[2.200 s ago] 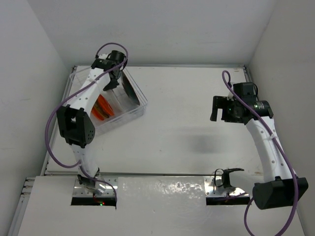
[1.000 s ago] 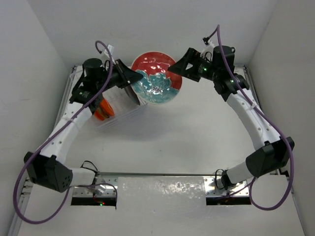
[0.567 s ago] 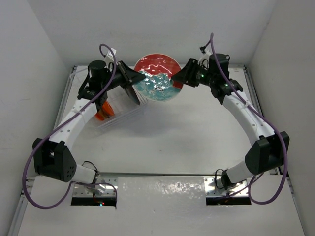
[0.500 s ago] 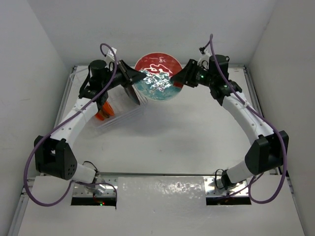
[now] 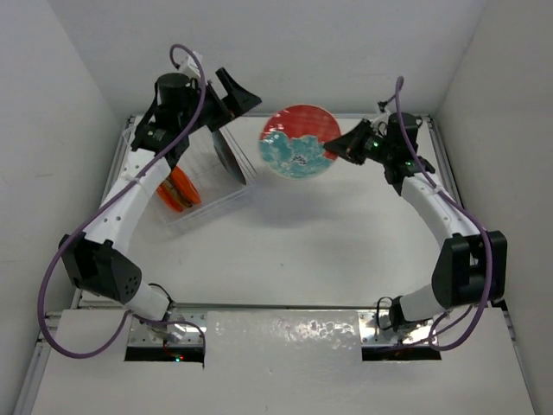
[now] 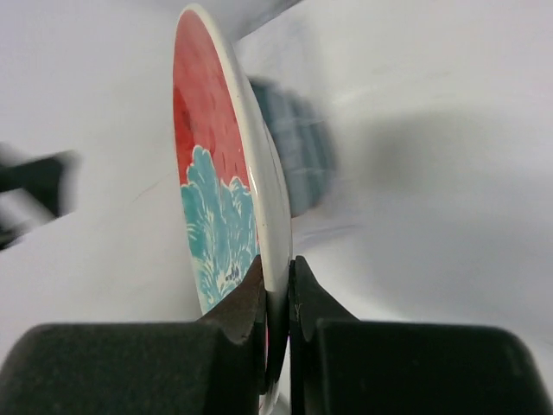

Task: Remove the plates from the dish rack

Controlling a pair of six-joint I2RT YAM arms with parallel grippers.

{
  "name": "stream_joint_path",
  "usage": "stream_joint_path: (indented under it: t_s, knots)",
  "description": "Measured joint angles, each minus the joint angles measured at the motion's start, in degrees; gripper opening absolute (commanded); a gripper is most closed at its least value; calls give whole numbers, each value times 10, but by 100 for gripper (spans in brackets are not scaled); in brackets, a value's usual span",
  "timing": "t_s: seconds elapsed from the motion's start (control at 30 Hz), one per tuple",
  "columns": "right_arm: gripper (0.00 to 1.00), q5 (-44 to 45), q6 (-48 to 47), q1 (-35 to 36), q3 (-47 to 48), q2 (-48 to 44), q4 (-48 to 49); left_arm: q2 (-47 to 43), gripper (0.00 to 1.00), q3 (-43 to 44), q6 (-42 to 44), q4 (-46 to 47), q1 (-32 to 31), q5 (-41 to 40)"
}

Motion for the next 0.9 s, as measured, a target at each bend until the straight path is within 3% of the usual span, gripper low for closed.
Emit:
stream_joint_path:
  t_s: [0.2,0.33,0.57,0.6,0.63,0.67,0.7,0.73,0.77,0.83,0.9]
  knots:
    - [0,181,-36,-100,-75,-4,-74,54,100,188,85,-183,2,-198]
    - [0,273,-58,-137,-92,42,-77,134,100,282,123,-283,2,-272]
    - [3,301,-45,-158,-79,153,-3,232,96,304,156,-385,1,-315]
    - [15,303,-40,-159,-77,160,9,238,95,304,158,-393,0,-319]
    - [44,301,-31,-163,-71,172,17,242,94,304,160,-399,-1,-323]
    - [55,300,-24,-167,-60,188,19,247,89,304,161,-403,-2,-326]
    - [77,299,-23,-172,-43,209,19,250,85,304,162,-406,-3,-330]
    - [77,302,-25,-176,-20,236,13,253,84,304,162,-407,-4,-332]
    - [93,303,-34,-178,-1,255,-1,257,78,304,165,-408,-5,-335]
    - [99,326,-46,-180,18,274,-34,264,73,304,166,-409,-5,-342]
    - [99,354,-60,-173,24,268,-80,276,51,304,167,-410,-5,-349]
